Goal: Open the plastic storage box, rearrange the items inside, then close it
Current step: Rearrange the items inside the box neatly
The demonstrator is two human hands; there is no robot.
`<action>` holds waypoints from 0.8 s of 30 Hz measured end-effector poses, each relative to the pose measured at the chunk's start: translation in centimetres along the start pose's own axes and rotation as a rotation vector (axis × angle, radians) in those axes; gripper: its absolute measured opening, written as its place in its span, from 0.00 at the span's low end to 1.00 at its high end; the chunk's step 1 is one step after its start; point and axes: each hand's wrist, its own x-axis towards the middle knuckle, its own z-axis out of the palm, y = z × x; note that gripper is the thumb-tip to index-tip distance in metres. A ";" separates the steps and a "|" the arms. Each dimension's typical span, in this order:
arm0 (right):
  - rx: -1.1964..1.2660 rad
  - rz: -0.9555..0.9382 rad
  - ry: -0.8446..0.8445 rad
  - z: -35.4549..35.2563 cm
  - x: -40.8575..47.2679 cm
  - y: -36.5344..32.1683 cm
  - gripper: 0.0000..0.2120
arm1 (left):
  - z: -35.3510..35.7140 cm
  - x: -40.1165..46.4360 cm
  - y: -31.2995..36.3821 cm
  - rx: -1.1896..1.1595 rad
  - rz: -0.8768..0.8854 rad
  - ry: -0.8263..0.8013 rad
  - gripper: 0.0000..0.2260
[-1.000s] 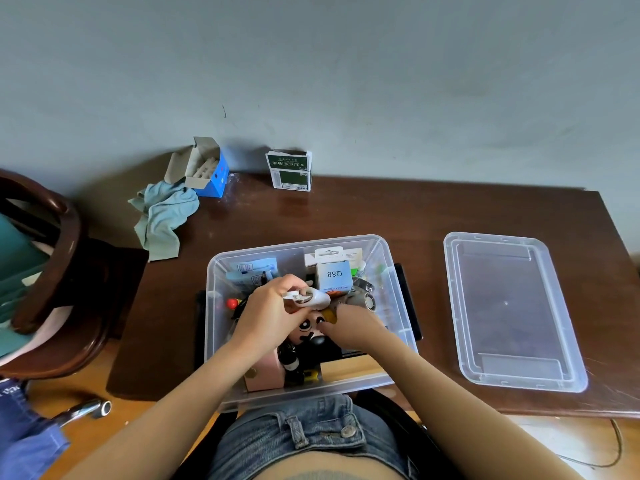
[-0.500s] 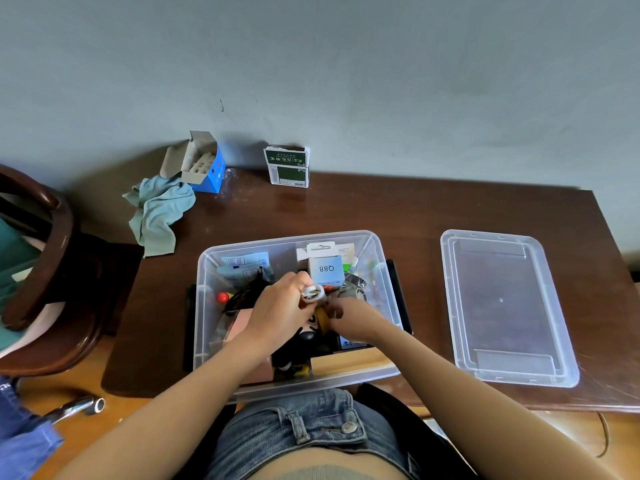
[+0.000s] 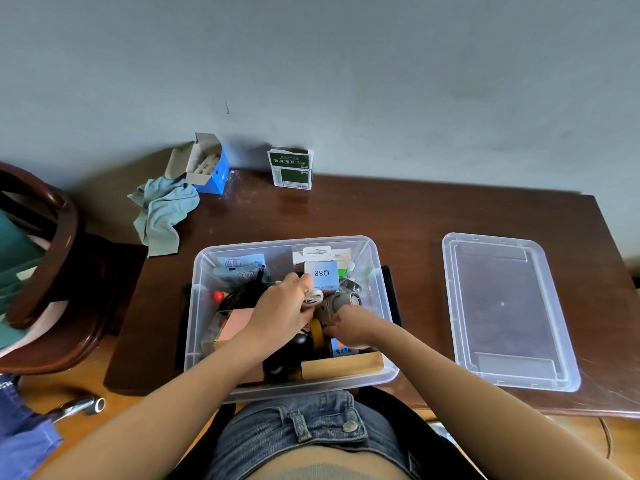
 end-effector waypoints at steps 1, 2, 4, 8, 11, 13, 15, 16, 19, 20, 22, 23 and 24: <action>-0.008 0.008 -0.002 0.1 0.1 0.0 0.20 | 0.0 0.0 -0.1 -0.002 0.003 -0.005 0.10; -0.016 0.013 -0.015 0.0 0.1 -0.1 0.18 | -0.1 0.0 -0.2 -0.005 0.007 -0.009 0.10; 0.001 0.026 -0.048 -0.3 0.0 -0.3 0.15 | -0.2 0.1 -0.3 0.003 0.023 -0.017 0.09; -0.007 0.035 -0.060 -0.6 -0.3 -0.7 0.15 | -0.5 0.4 0.0 0.091 0.057 -0.076 0.09; -0.013 0.013 -0.059 -0.4 -0.7 -1.3 0.19 | -0.4 0.8 0.3 0.223 0.087 -0.137 0.07; -0.042 -0.007 -0.032 -0.5 -1.1 -2.0 0.19 | 0.1 1.1 0.6 0.309 0.077 -0.159 0.09; -0.111 -0.004 0.036 -0.7 -1.7 -2.3 0.18 | 0.7 1.0 0.6 0.326 0.032 -0.160 0.12; -0.151 0.007 0.090 -1.0 -2.1 -2.3 0.18 | 1.1 0.9 0.4 0.284 0.009 -0.152 0.12; -0.231 0.046 0.249 -1.8 -2.8 -1.6 0.15 | 1.7 0.4 -0.4 0.146 -0.026 -0.120 0.15; -0.229 0.058 0.286 -2.0 -2.9 -1.3 0.10 | 1.6 0.3 -0.6 0.150 -0.023 -0.104 0.15; -0.168 0.100 0.327 -2.1 -2.8 -0.9 0.15 | 1.6 0.4 -0.9 0.148 -0.031 -0.083 0.15; -0.140 0.112 0.335 -2.0 -2.6 -0.8 0.22 | 1.5 0.4 -0.8 0.120 -0.046 -0.075 0.15; -0.120 0.110 0.341 -1.8 -2.3 -0.7 0.24 | 1.5 0.4 -0.6 0.085 -0.063 -0.060 0.15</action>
